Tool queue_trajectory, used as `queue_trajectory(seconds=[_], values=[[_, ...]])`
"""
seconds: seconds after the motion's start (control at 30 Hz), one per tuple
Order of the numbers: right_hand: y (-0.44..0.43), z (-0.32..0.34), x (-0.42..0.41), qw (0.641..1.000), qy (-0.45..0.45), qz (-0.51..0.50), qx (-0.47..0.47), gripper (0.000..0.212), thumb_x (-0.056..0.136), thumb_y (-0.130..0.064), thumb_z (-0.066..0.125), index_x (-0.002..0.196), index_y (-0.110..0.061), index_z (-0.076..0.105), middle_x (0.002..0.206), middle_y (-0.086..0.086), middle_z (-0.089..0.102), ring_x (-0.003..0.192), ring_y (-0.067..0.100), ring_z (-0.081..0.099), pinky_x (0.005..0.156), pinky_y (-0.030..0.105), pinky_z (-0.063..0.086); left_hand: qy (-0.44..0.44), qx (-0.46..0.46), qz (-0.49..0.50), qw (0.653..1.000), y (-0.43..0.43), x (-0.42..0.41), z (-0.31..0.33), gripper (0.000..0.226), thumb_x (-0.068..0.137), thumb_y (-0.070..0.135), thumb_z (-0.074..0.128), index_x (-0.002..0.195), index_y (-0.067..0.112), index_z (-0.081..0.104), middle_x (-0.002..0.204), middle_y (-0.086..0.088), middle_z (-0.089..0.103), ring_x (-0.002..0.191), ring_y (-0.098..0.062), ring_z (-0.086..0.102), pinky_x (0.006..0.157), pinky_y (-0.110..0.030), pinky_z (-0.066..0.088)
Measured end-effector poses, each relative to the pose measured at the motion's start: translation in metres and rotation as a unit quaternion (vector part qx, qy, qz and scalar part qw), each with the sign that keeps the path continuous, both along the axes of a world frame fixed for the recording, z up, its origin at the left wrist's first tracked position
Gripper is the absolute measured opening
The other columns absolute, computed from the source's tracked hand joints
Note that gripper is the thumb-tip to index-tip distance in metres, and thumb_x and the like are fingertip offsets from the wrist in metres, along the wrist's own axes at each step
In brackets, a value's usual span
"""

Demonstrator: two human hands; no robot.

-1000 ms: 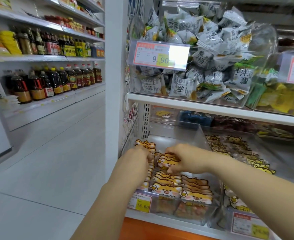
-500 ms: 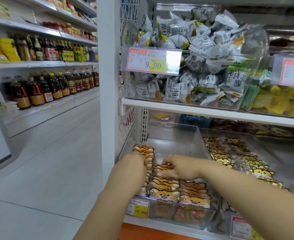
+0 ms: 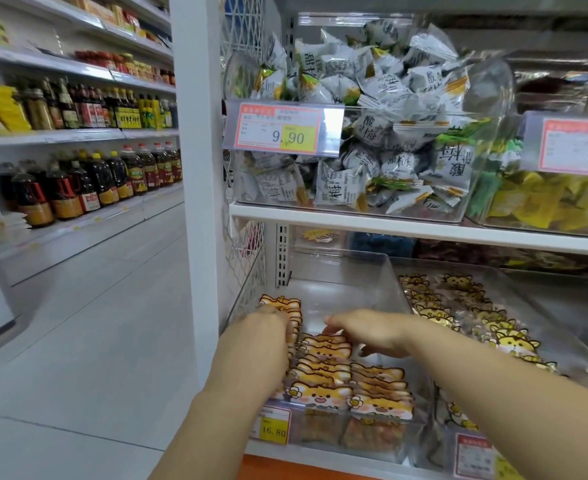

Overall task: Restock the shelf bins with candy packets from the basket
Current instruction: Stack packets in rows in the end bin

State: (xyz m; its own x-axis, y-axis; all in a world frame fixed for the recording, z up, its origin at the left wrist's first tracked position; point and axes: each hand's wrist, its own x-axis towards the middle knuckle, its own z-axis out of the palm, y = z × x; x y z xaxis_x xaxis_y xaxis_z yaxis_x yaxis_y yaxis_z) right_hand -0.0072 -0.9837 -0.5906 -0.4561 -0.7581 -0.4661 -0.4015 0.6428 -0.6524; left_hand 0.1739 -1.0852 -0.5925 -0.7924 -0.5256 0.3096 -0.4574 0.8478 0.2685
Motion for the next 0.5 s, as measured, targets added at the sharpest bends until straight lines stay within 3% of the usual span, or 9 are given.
queue_trajectory(seconds=[0.1,0.17,0.23,0.27,0.33,0.5], values=[[-0.011,-0.009,-0.003,0.998,-0.032,-0.041,0.024,0.055,0.101,-0.054,0.03,0.129,-0.015,0.057,0.123,0.005,0.063,0.112,0.023,0.055,0.105,0.044,0.04,0.019,0.021,-0.074,0.997,0.001,-0.002,0.002,0.033,0.095,0.016,0.052,0.119,0.034,0.066,0.124,0.014,0.061,0.114,-0.011,0.055,0.096,-0.032,0.047],[-0.017,-0.015,-0.003,0.996,-0.056,-0.059,0.035,0.054,0.095,-0.055,0.033,0.121,-0.016,0.06,0.113,0.005,0.064,0.096,0.02,0.053,0.096,0.039,0.041,0.005,0.047,-0.121,0.992,0.003,-0.003,0.002,0.038,0.1,0.017,0.047,0.129,0.035,0.064,0.135,0.016,0.058,0.123,-0.007,0.051,0.106,-0.029,0.04],[-0.02,-0.019,-0.003,0.993,-0.086,-0.061,0.047,0.051,0.093,-0.054,0.035,0.114,-0.017,0.063,0.101,0.006,0.065,0.085,0.017,0.047,0.1,0.038,0.039,-0.012,0.058,-0.131,0.99,0.001,-0.002,0.002,0.04,0.101,0.019,0.045,0.132,0.037,0.062,0.14,0.017,0.055,0.128,-0.007,0.049,0.111,-0.029,0.036],[-0.02,-0.02,-0.004,0.993,-0.086,-0.06,0.052,0.054,0.093,-0.053,0.035,0.115,-0.013,0.064,0.104,0.009,0.069,0.087,0.017,0.047,0.107,0.038,0.037,-0.017,0.061,-0.131,0.989,0.0,-0.001,0.002,0.04,0.102,0.02,0.044,0.133,0.038,0.061,0.141,0.018,0.054,0.129,-0.007,0.048,0.113,-0.03,0.035],[-0.02,-0.018,-0.003,0.993,-0.091,-0.042,0.064,0.062,0.09,-0.053,0.037,0.125,-0.009,0.063,0.119,0.01,0.071,0.097,0.019,0.05,0.105,0.039,0.039,-0.018,0.065,-0.13,0.989,-0.001,0.0,0.003,0.04,0.102,0.02,0.044,0.133,0.039,0.061,0.142,0.018,0.054,0.13,-0.007,0.048,0.114,-0.031,0.035],[-0.022,-0.02,-0.001,0.993,-0.089,-0.022,0.072,0.075,0.07,-0.06,0.047,0.129,-0.016,0.061,0.126,0.009,0.067,0.122,0.03,0.057,0.115,0.05,0.035,-0.022,0.061,-0.131,0.989,0.0,0.0,0.005,0.042,0.102,0.019,0.043,0.134,0.041,0.059,0.14,0.016,0.056,0.129,-0.008,0.048,0.114,-0.032,0.034]])
